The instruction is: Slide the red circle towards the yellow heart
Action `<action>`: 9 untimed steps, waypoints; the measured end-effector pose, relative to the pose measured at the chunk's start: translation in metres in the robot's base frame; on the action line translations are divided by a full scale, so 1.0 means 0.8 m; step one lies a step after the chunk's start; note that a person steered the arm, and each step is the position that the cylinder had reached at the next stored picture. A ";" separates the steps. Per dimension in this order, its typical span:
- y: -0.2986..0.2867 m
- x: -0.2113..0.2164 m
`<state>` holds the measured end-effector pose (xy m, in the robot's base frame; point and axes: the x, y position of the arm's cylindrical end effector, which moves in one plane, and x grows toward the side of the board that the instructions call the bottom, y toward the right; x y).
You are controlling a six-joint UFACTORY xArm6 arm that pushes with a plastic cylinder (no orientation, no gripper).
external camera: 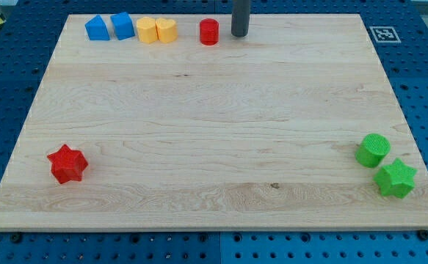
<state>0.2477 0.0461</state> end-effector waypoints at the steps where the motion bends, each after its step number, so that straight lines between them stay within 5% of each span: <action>1: 0.000 0.003; 7: -0.063 0.006; 9: -0.045 0.118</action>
